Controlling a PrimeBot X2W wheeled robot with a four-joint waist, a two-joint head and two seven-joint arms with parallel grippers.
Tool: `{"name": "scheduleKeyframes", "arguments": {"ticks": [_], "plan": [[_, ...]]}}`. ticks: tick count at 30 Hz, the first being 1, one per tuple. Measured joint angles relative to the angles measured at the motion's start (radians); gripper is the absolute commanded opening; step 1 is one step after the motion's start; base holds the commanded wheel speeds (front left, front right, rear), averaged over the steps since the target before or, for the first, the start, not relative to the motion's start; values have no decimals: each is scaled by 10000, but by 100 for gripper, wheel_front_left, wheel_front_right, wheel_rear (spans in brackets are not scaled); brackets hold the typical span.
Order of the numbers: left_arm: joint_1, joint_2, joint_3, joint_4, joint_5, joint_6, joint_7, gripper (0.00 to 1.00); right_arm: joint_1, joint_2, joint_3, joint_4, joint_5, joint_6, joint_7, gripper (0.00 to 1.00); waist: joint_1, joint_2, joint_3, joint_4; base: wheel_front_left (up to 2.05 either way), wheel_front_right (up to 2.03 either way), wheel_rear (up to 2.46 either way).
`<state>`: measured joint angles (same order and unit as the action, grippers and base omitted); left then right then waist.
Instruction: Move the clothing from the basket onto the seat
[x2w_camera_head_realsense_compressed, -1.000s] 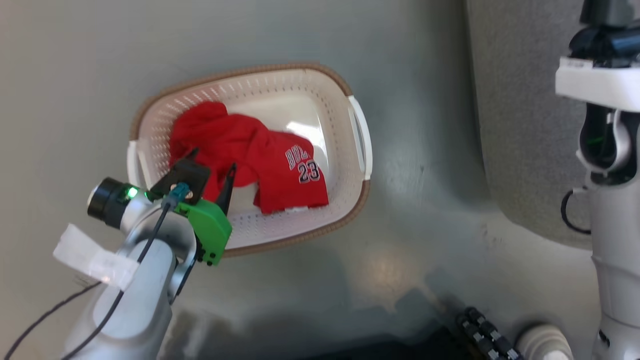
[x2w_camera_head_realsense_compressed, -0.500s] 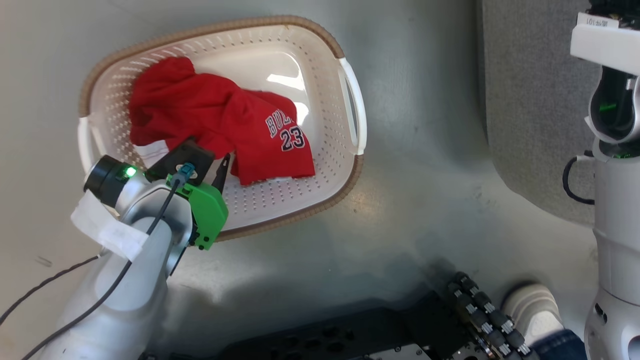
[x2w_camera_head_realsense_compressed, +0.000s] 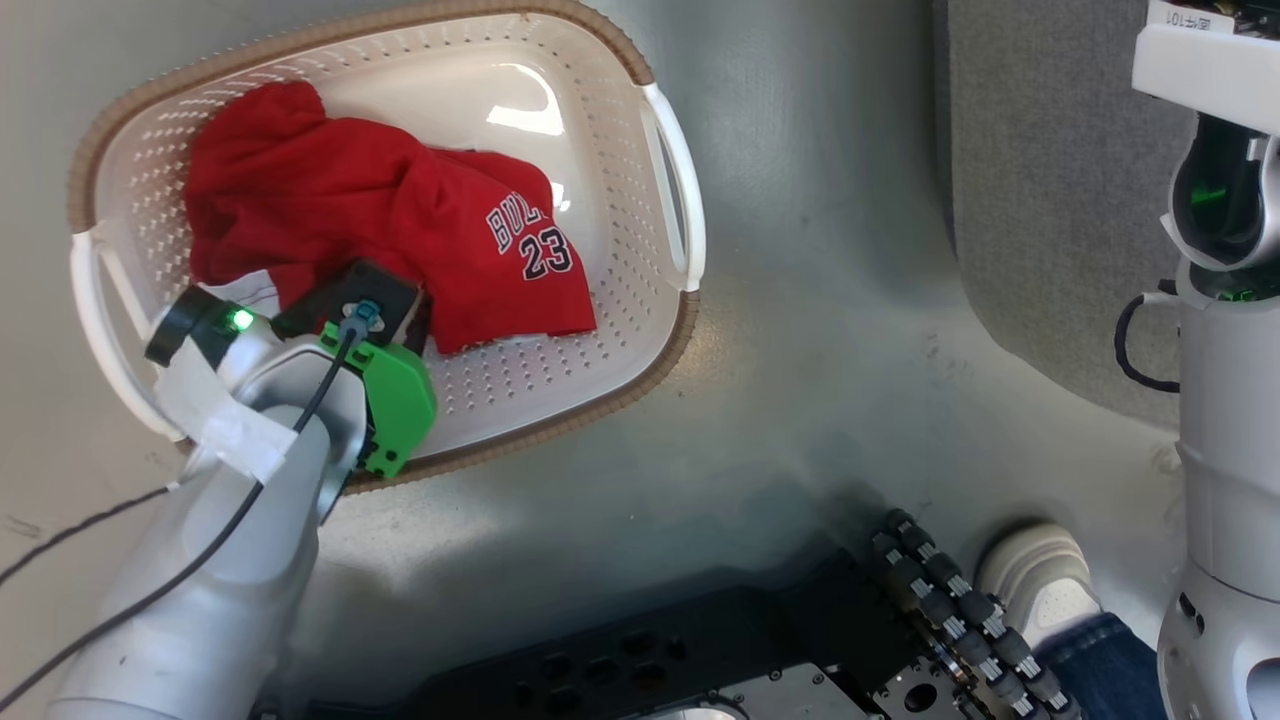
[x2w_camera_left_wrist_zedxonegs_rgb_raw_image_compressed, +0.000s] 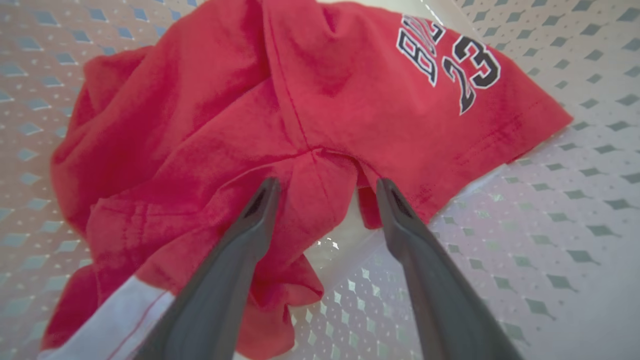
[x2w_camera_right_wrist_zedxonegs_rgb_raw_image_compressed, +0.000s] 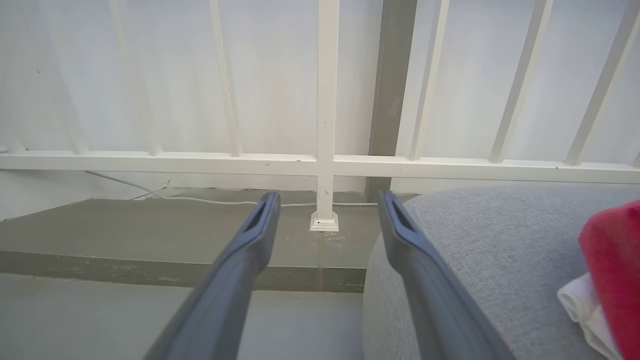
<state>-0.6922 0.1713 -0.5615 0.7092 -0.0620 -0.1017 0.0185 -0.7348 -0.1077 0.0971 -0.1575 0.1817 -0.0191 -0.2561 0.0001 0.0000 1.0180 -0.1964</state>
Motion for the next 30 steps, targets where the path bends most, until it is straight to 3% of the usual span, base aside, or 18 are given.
{"name": "scheduleKeyframes", "arguments": {"ticks": [12, 13, 14, 15, 16, 30], "plan": [[-431, 19, 27, 907, 305, 324, 69, 100, -11, 117, 54, -12, -82, 12, 0, 100, 0, 0, 210, -193, 0, 0, 0], [-463, 4, 23, 934, 305, 332, 59, 53, -11, 119, 54, -12, -82, 13, -2, 100, 0, 0, 217, -203, 0, 0, 0], [-482, -29, 23, 951, 305, 332, 4, 53, -11, 121, 54, -12, -82, 13, 0, 100, -1, 0, 225, -213, 0, 0, 0], [-500, -36, 25, 968, 303, 332, -36, 17, -11, 123, 52, -10, -82, 13, 0, 100, 0, 0, 232, -222, 0, 0, 0], [-524, -56, 27, 991, 303, 332, -102, 0, -11, 128, 52, -8, -82, 13, 0, 100, -1, 0, 238, -229, 0, 0, 0], [-827, -746, 92, 917, -79, 221, -1559, 0, -3, 182, -165, 405, -128, 92, -2, 100, -1, 0, -167, -17, 0, 0, 0]]}}
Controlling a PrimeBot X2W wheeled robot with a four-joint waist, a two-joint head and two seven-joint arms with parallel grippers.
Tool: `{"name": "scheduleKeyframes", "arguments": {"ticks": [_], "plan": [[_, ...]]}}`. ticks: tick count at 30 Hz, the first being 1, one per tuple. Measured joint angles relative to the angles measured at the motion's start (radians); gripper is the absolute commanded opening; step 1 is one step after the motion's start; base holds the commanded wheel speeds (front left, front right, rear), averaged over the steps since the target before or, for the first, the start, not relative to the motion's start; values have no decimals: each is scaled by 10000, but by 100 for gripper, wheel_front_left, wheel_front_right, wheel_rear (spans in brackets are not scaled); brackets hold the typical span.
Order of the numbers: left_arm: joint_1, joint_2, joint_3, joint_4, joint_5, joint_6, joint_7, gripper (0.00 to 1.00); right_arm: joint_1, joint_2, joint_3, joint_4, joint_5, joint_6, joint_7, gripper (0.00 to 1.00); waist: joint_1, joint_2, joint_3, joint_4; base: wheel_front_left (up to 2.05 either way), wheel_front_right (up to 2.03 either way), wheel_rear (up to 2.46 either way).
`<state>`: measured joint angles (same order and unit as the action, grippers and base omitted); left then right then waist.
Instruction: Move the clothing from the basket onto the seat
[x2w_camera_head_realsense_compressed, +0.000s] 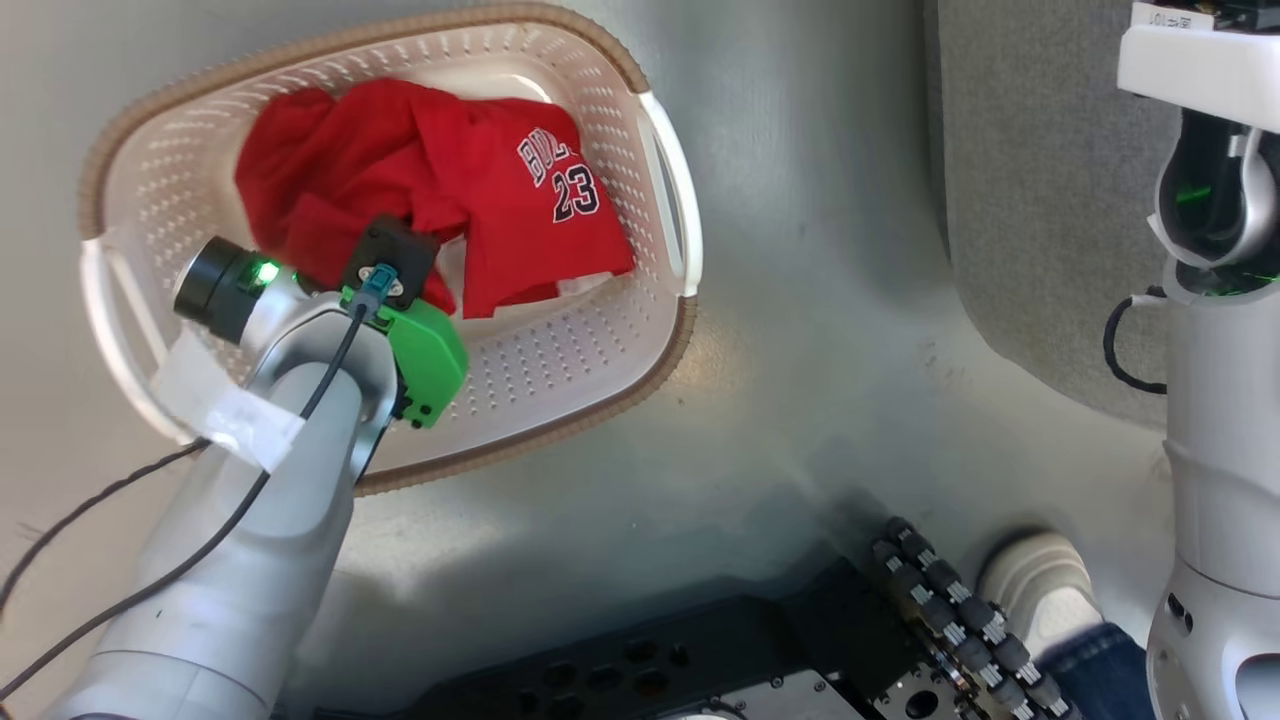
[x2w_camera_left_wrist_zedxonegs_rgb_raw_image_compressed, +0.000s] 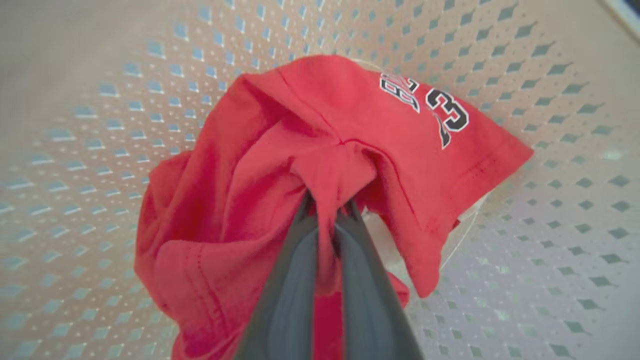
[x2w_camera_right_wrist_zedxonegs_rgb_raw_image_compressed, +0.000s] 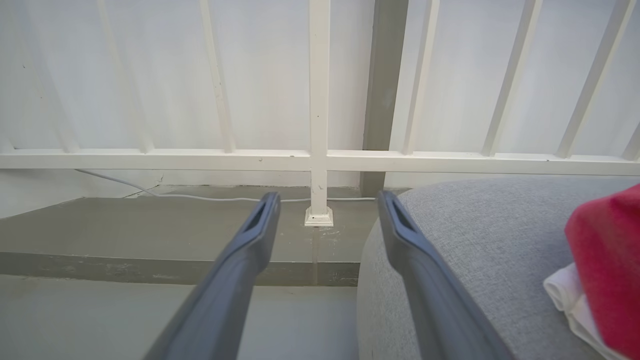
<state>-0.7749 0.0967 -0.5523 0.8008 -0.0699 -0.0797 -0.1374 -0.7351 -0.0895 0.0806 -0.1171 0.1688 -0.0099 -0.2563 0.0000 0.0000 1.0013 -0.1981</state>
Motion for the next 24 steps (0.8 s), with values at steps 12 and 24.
{"name": "scheduleKeyframes", "arguments": {"ticks": [12, 24], "plan": [[8, -311, 324, -414, -882, -96, -1026, 0, 504, 46, -171, 959, -31, 96, 0, 100, 0, 0, -1130, 442, 0, 0, 0], [23, -468, 652, -1576, -1404, -182, -1112, 0, 1366, 84, -326, 2004, -96, 353, 2, 100, 0, 0, -2838, 1052, 0, 0, 0]]}}
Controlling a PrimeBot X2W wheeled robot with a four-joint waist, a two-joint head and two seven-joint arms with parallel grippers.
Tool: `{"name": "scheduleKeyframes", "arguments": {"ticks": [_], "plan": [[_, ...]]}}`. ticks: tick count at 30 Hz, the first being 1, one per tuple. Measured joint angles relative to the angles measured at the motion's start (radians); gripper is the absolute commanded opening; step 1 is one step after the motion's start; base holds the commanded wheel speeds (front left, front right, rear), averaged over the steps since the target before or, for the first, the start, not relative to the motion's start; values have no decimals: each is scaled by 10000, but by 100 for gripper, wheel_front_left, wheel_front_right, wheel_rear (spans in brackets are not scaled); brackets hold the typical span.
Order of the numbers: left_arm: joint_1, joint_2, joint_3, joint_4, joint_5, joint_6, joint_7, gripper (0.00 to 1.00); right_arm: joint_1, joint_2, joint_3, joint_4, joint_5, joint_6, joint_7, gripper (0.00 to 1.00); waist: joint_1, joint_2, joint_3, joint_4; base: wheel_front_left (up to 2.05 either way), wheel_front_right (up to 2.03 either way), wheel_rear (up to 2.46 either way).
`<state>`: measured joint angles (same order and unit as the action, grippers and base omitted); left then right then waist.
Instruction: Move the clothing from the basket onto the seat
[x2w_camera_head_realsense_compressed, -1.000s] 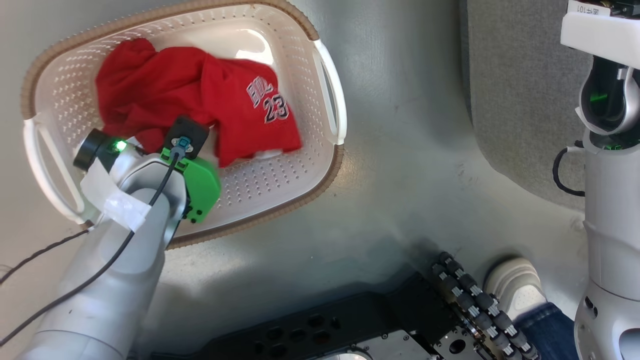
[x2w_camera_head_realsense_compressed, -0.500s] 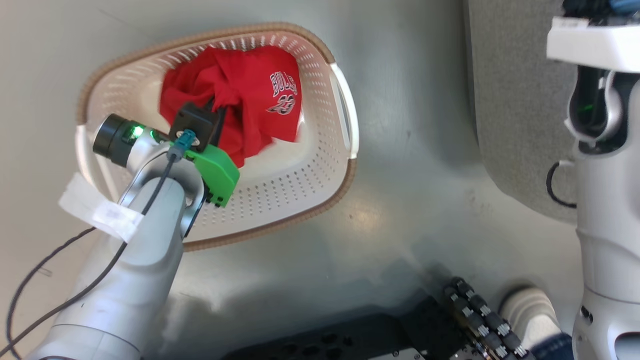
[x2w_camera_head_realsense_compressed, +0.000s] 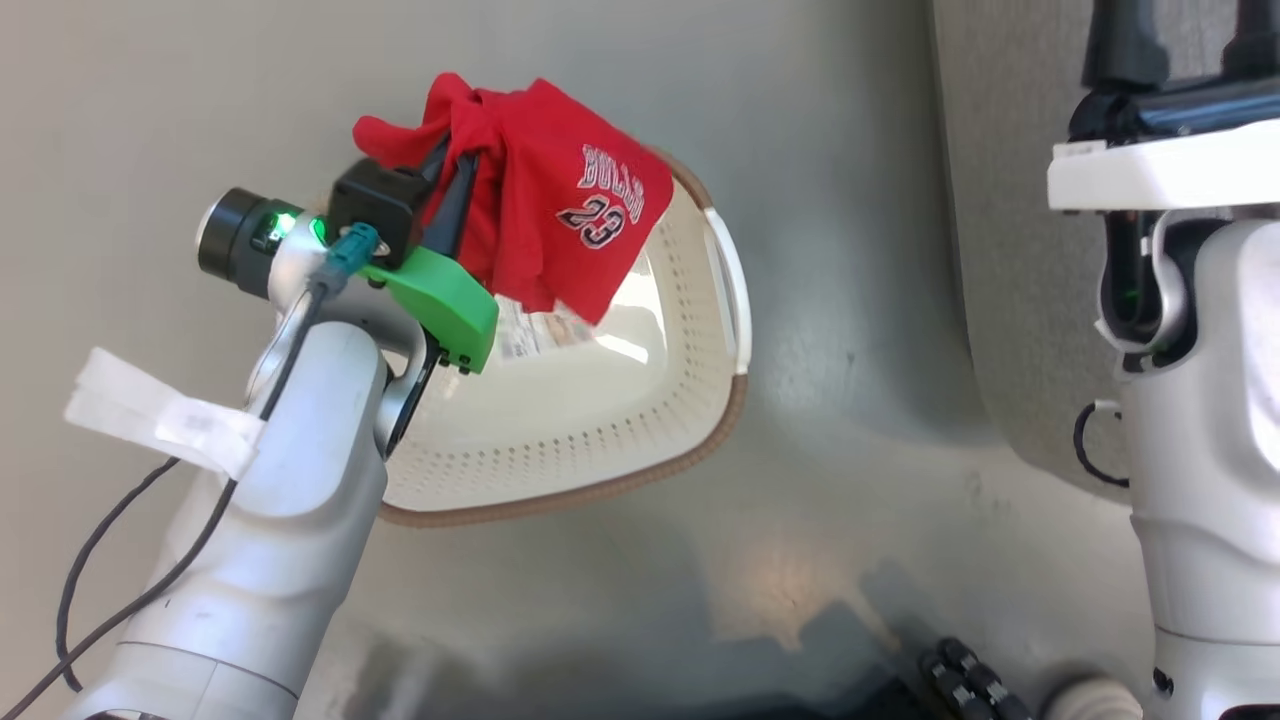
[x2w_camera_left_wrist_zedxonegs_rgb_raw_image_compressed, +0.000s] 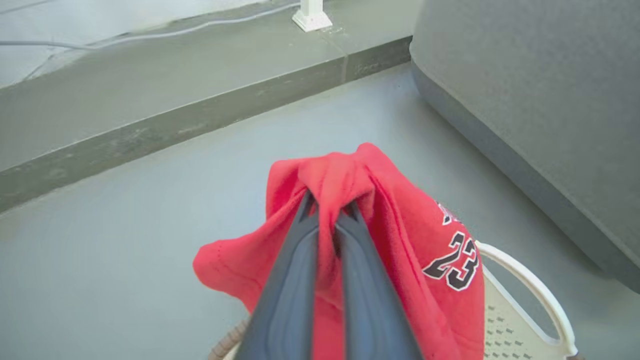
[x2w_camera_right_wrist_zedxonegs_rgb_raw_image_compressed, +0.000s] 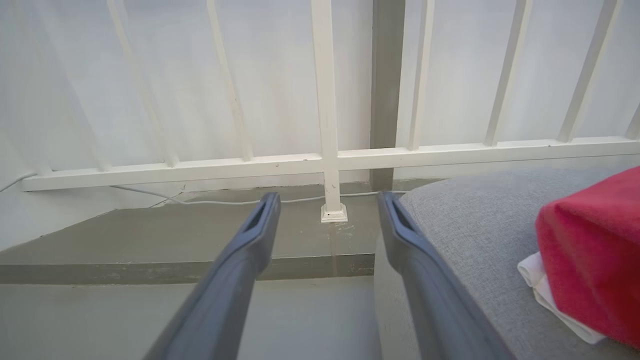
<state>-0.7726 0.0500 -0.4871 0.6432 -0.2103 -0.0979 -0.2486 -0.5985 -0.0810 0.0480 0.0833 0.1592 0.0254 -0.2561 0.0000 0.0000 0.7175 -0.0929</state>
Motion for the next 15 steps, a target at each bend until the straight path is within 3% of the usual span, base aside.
{"name": "scheduleKeyframes", "arguments": {"ticks": [15], "plan": [[-1, -19, 433, -677, -418, -4, -4, 0, 1061, 146, 272, 1216, 2, 270, 0, 100, 0, 0, -2144, 583, 0, 0, 0]]}}
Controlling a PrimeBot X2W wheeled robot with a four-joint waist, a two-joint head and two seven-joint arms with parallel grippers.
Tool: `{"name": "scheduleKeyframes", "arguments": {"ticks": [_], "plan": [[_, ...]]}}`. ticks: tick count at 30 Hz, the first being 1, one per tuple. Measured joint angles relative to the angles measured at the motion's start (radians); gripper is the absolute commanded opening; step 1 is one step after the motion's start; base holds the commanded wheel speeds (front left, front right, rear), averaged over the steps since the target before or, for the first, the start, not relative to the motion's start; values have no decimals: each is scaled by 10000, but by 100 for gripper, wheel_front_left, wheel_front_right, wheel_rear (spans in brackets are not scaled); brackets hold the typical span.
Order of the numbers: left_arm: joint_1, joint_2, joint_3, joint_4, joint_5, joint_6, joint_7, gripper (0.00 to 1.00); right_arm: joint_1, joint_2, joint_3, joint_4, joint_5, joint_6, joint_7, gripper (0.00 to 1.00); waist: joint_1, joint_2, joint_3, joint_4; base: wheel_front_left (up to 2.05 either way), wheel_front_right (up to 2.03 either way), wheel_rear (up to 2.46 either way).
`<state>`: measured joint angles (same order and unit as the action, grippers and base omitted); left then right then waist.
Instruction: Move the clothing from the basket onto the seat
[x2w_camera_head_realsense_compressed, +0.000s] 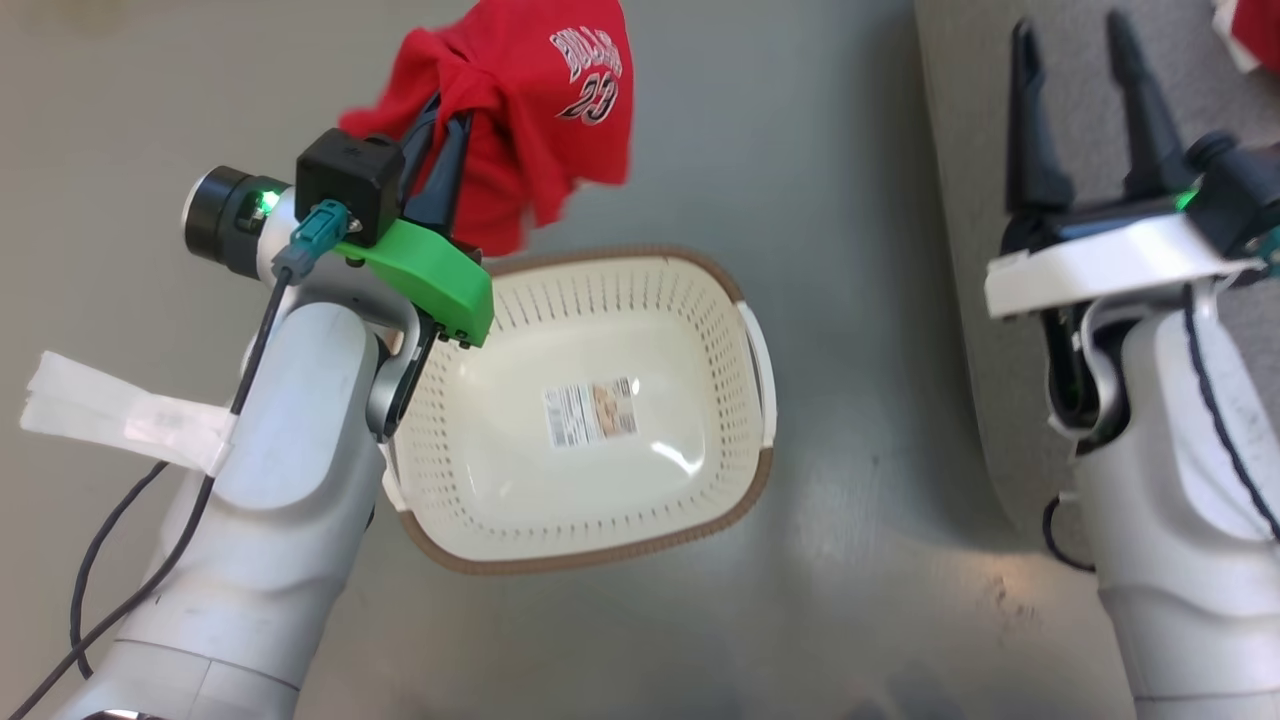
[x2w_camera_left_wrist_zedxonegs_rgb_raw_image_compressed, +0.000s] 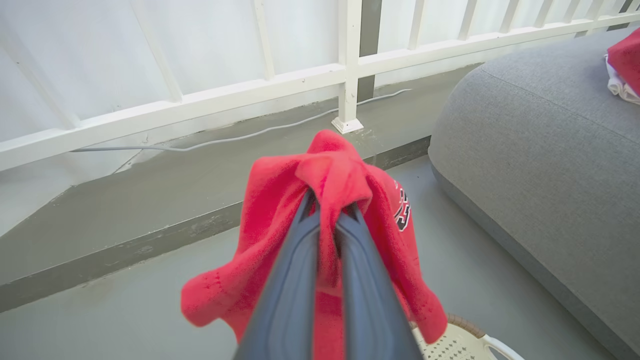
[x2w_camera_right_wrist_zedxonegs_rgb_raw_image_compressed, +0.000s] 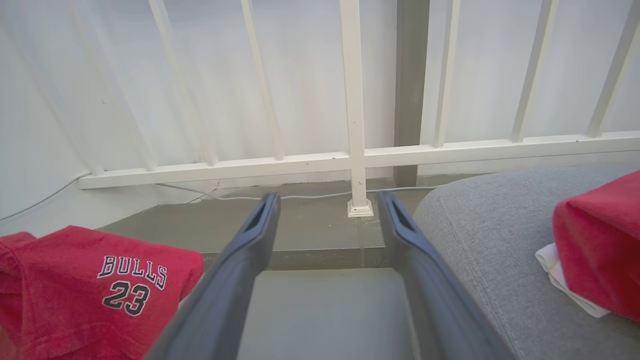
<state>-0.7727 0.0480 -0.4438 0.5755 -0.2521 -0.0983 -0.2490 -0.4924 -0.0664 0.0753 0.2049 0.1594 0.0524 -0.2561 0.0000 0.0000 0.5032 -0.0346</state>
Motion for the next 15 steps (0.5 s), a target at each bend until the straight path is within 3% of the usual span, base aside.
{"name": "scheduleKeyframes", "arguments": {"ticks": [15], "plan": [[151, 8, 96, -8, -453, -84, 318, 0, 1010, 44, 337, 1108, 8, 174, 0, 100, 0, 0, -2174, 293, 0, 0, 0]]}}
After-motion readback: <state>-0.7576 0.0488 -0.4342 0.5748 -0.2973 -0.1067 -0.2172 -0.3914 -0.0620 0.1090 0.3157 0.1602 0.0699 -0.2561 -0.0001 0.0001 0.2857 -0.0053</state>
